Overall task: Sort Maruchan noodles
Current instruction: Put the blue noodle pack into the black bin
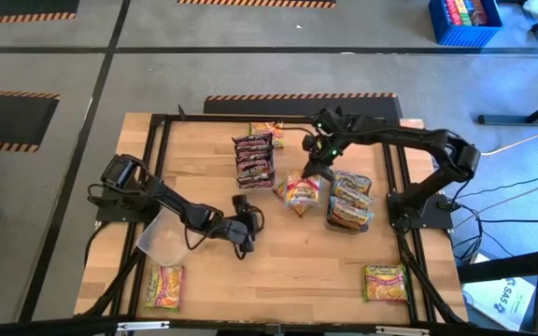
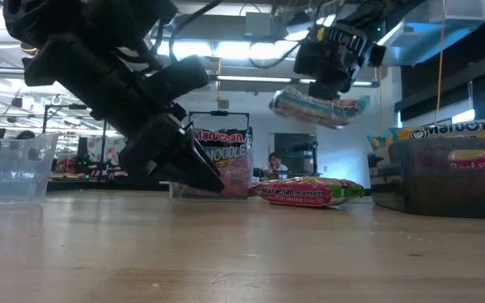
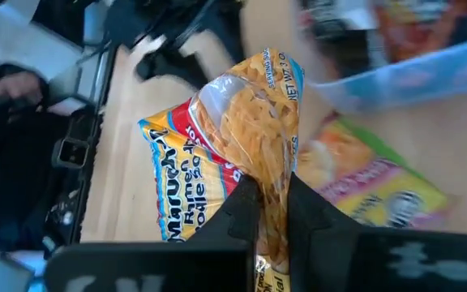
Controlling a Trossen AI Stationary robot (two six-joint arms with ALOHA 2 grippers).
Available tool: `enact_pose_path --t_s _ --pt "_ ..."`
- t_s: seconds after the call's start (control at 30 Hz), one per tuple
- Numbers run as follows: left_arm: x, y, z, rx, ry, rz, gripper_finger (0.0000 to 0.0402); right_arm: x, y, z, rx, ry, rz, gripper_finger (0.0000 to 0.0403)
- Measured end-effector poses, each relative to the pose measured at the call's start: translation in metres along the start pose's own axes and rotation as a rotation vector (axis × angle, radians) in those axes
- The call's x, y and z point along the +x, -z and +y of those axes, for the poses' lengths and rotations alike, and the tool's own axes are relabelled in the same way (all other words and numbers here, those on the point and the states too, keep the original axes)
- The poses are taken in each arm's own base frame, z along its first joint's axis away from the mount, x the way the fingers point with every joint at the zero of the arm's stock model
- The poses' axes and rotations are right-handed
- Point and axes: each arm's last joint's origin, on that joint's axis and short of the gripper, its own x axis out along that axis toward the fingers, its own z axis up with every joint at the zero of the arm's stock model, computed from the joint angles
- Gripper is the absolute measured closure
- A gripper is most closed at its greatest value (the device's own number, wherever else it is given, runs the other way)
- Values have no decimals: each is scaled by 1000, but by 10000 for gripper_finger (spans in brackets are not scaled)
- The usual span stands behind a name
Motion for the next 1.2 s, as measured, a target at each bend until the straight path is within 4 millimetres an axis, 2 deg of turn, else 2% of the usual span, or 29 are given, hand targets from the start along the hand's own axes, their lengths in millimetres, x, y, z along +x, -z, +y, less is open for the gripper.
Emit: enact_pose_path --t_s 0.2,0.4,0.7,0.9,1.1,1.2 --pt "-12 -4 5 2 12 39 148 25 -2 21 -107 -81 -12 389" --pt "-38 -19 8 3 15 -6 151 46 13 32 -140 -102 -60 387" --pt "-51 -23 10 22 -55 -19 152 75 34 39 -104 -73 -357 387" --pt "-63 -25 5 64 -47 -42 152 68 44 53 -109 -82 -562 386" --pt "-91 -38 13 79 -89 -118 152 59 36 72 -166 -141 -735 386" --pt "-98 -41 20 95 -95 -146 152 56 33 77 -189 -132 -805 386"
